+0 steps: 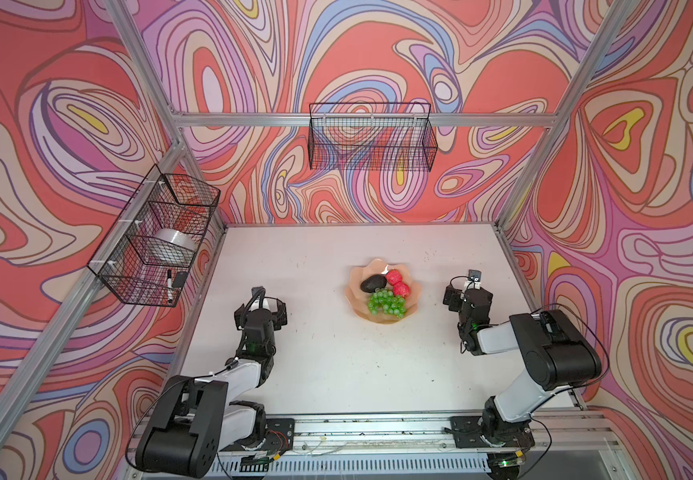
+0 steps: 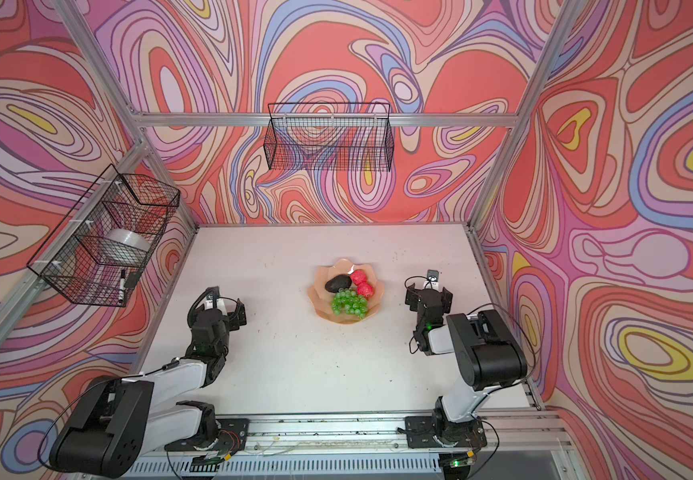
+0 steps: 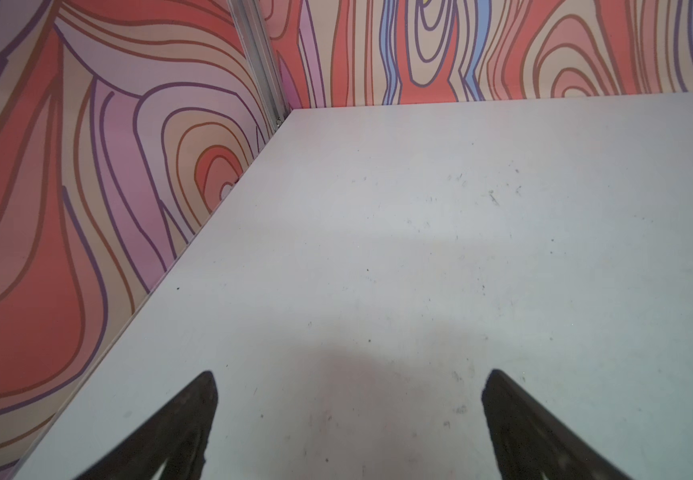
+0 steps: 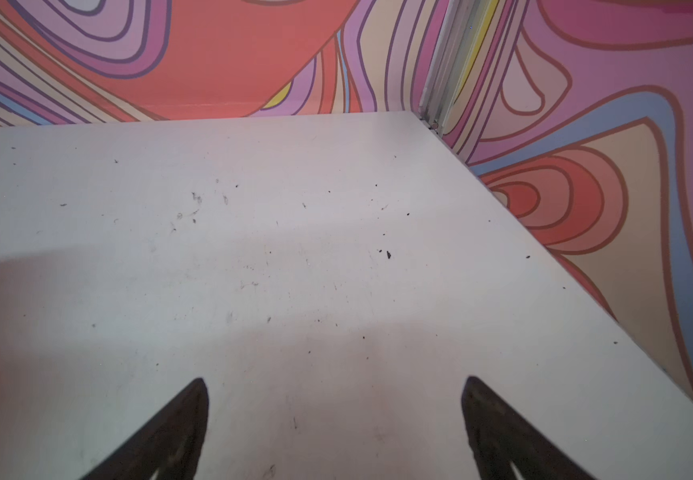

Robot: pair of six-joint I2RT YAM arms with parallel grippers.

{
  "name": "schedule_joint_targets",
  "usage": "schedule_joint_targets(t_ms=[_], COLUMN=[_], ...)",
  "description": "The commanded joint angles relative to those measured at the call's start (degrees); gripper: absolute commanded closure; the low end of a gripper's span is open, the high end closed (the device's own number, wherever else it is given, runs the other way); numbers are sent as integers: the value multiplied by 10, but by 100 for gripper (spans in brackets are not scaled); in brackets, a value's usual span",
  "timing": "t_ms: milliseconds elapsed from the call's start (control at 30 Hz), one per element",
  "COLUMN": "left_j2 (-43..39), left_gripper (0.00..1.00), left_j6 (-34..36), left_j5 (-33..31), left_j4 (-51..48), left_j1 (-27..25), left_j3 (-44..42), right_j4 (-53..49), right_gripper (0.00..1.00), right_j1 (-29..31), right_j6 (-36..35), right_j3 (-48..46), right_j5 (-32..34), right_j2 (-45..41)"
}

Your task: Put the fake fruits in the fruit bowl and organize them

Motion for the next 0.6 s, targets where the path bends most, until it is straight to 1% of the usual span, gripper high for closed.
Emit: schedule_joint_targets(t_ms=[0,33,67,100,133,167,233,267,333,367,400,467,500,533,567], left_j2=[89,138,175,162,126,117,154,160,132,138,153,143,141,153,154], left_gripper=[0,0,0,0,0,0,0,0,0,0,0,0,0,0,0], left_j6=[4,1,7,4,-3,-3,5,4,-10,-14,-10,-11,-13,-9,-9], left_j5=[87,90,87,91,95,94,88,87,73,59,58,70,67,63,63], left_j4=[128,197,259,236,163,144,183,184,105,102,108,25,33,69,74], left_j1=[26,32,33,33,33,34,34,34,34,34,34,34,35,35,35], left_j3=[14,8,3,-2,8,16,25,26,45,52,62,93,88,81,79], right_j4=[99,41,42,50,36,47,39,49,43,53,45,39,38,52,63], right_gripper=[2,1,2,2,2,2,2,2,2,2,2,2,2,2,2], right_j1=[-9,-8,-9,-9,-9,-9,-9,-9,-9,-8,-8,-10,-9,-8,-8], right_j6=[-12,-4,-6,-8,-4,-7,-6,-8,-7,-8,-7,-3,-3,-6,-7], right_j3=[1,15,23,24,25,24,25,23,24,22,27,28,27,21,16], right_j5=[-28,-43,-35,-30,-32,-29,-31,-29,-30,-27,-26,-28,-30,-25,-21], right_j2=[28,16,21,26,20,24,21,25,22,25,24,25,24,24,23])
